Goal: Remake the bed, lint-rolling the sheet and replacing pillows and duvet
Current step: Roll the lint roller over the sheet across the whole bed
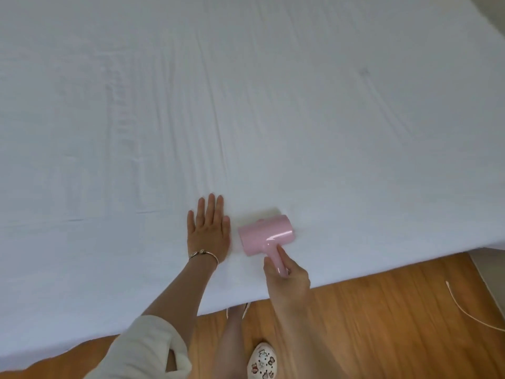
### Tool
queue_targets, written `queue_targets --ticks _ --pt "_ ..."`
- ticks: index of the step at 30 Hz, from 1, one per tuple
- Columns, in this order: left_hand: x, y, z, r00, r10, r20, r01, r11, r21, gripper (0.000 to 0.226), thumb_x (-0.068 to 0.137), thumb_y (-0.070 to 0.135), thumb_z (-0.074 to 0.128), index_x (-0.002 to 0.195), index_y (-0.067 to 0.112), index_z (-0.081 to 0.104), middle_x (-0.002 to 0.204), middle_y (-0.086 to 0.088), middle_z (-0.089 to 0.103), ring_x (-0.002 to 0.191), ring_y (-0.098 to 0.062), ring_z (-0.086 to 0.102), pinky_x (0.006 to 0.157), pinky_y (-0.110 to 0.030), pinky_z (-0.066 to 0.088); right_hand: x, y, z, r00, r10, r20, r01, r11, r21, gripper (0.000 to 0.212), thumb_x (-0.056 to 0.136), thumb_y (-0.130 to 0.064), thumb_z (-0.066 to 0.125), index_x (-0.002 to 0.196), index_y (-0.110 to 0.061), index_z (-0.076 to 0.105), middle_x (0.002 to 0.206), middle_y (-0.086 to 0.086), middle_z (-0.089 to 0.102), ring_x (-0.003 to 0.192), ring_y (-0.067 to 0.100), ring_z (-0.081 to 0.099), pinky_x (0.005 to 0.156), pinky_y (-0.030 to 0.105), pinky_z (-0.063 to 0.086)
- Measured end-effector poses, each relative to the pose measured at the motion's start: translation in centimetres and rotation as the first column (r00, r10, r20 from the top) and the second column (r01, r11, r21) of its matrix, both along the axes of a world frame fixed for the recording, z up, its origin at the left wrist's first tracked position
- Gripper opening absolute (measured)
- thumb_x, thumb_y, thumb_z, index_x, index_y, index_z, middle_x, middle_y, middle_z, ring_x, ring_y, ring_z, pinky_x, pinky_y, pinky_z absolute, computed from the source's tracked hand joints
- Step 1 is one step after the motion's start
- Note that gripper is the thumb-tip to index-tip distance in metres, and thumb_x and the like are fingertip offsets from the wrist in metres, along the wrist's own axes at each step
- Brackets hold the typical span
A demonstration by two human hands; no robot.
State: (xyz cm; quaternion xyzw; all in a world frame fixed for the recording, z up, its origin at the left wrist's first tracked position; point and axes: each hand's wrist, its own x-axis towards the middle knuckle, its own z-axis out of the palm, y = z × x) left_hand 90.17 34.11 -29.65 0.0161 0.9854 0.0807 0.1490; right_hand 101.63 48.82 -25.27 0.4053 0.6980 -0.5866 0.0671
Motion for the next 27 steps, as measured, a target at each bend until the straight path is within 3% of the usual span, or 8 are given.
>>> queue_targets --ticks 3,5,9,11,13,15,21,27 --pt "3.8 -0.2 0.4 0.999 -0.038 0.034 0.038 0.999 0.001 0.063 0.084 0.044 -0.019 0.145 0.028 -0.026 0.151 0.012 -0.029 0.146 -0.015 -0.018 0.118 -0.04 -0.01 2.9 0.9 0.9 1.0 0.016 0.024 -0.015 1.0 -0.01 0.027 0.086 -0.023 0.069 0.107 -0.04 0.074 0.055 -0.018 0.053 0.055 0.003 0.046 0.06 0.021 0.041" --pt "5.5 -0.5 0.9 0.995 -0.065 0.076 0.065 0.998 -0.001 0.065 0.085 0.046 -0.017 0.147 0.026 -0.023 0.154 0.011 -0.026 0.147 -0.015 -0.017 0.119 -0.04 -0.008 3.8 1.9 1.8 0.999 0.027 0.034 -0.026 0.999 -0.022 0.019 0.085 -0.02 0.069 0.093 -0.036 0.076 0.061 -0.012 0.055 0.059 0.007 0.046 0.061 0.024 0.04" --pt "5.1 -1.4 3.8 0.989 -0.096 0.111 0.083 0.99 0.118 0.053 0.103 0.034 0.021 0.154 0.02 0.012 0.161 0.003 0.011 0.148 -0.017 0.009 0.118 -0.033 0.009 3.8 3.2 5.1 0.991 0.131 0.008 -0.132 0.99 0.052 0.008 0.085 -0.036 0.07 0.09 -0.042 0.07 0.06 -0.012 0.056 0.056 0.008 0.047 0.06 0.026 0.039" --pt "3.6 -2.2 5.3 0.994 -0.078 0.079 0.062 0.981 0.186 0.047 0.102 0.026 0.031 0.148 0.019 0.029 0.151 -0.002 0.037 0.137 -0.022 0.032 0.111 -0.032 0.022 2.4 3.0 6.8 0.991 0.136 0.01 -0.136 0.987 0.085 0.018 0.079 -0.05 0.074 0.095 -0.043 0.068 0.07 -0.013 0.065 0.065 0.009 0.059 0.065 0.026 0.047" --pt "1.6 -3.1 5.9 0.995 -0.078 0.057 0.067 0.982 0.175 0.046 0.1 0.024 0.034 0.146 0.018 0.032 0.143 -0.004 0.046 0.129 -0.025 0.04 0.106 -0.034 0.027 -0.1 2.4 8.1 0.986 0.161 0.042 -0.165 0.978 0.125 0.027 0.072 -0.063 0.073 0.091 -0.045 0.067 0.071 -0.013 0.068 0.068 0.011 0.066 0.071 0.031 0.053" --pt "-0.6 -4.0 5.9 0.996 -0.074 0.049 0.067 0.989 0.133 0.048 0.1 0.027 0.036 0.147 0.021 0.03 0.147 -0.003 0.041 0.133 -0.025 0.036 0.107 -0.035 0.027 -3.7 1.7 8.5 0.978 0.199 0.065 -0.207 0.966 0.154 0.03 0.07 -0.065 0.071 0.09 -0.044 0.067 0.064 -0.012 0.069 0.065 0.009 0.067 0.072 0.032 0.054" --pt "-8.6 -7.0 3.7 0.999 -0.01 0.037 0.009 0.999 0.035 0.057 0.1 0.047 0.03 0.153 0.033 0.013 0.162 0.001 0.007 0.149 -0.02 0.002 0.118 -0.037 0.008 -18.8 -1.8 7.8 0.959 0.282 -0.021 -0.265 0.921 0.285 0.032 0.078 -0.056 0.066 0.089 -0.026 0.072 0.078 -0.009 0.068 0.077 0.019 0.065 0.072 0.032 0.053" --pt "-13.6 -7.7 0.4 0.993 0.019 0.116 -0.016 1.0 -0.021 0.064 0.096 0.062 0.01 0.148 0.04 -0.02 0.157 0.004 -0.029 0.144 -0.021 -0.027 0.117 -0.045 -0.014 -30.7 -5.9 5.3 0.864 0.502 0.039 -0.429 0.693 0.58 0.041 0.096 -0.049 0.047 0.119 -0.016 0.056 0.11 0.004 0.063 0.098 0.028 0.06 0.078 0.034 0.046"
